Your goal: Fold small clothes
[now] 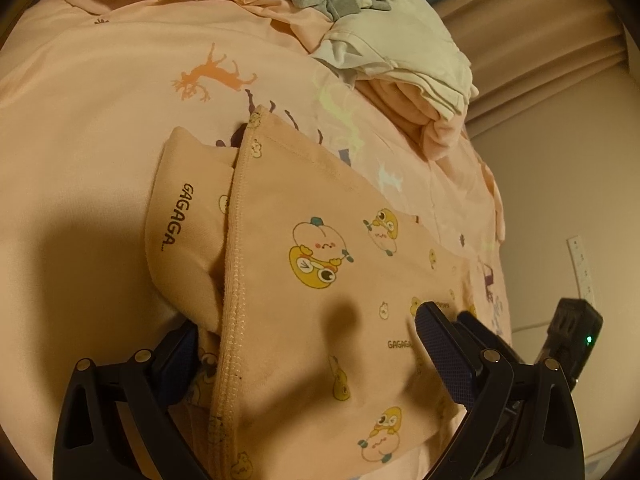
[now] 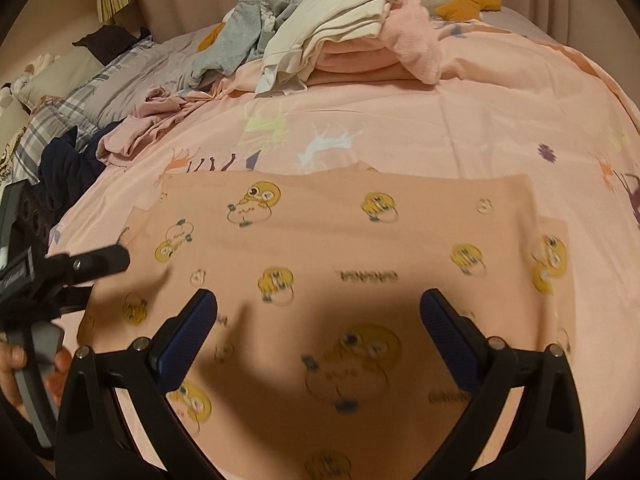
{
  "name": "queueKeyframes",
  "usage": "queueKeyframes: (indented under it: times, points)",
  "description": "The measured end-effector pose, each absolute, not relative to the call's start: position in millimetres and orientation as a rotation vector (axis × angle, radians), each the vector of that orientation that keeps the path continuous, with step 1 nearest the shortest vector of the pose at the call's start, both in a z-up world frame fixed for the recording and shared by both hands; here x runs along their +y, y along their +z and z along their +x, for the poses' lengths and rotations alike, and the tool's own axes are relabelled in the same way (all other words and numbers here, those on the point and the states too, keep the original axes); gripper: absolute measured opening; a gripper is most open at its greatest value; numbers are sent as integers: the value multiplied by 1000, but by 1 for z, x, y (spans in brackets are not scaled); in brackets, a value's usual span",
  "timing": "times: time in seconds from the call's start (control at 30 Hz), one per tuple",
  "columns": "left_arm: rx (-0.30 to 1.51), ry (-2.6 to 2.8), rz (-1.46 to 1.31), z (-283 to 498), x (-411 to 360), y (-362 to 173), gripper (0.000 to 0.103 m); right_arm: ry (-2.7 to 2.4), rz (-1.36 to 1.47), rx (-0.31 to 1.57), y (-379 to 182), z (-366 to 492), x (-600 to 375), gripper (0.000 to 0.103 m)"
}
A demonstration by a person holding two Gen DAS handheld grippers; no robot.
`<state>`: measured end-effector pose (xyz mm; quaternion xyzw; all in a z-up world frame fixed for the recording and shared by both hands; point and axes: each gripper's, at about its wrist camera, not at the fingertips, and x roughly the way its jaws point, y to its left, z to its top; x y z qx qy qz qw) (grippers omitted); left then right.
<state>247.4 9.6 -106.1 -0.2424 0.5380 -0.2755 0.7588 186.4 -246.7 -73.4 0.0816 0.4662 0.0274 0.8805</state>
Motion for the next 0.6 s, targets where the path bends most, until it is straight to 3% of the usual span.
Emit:
queueKeyframes:
  times: [0.6]
  points:
    - [1174, -600, -524, 249, 9, -110, 98, 61, 122, 1050, -97, 216, -232, 102]
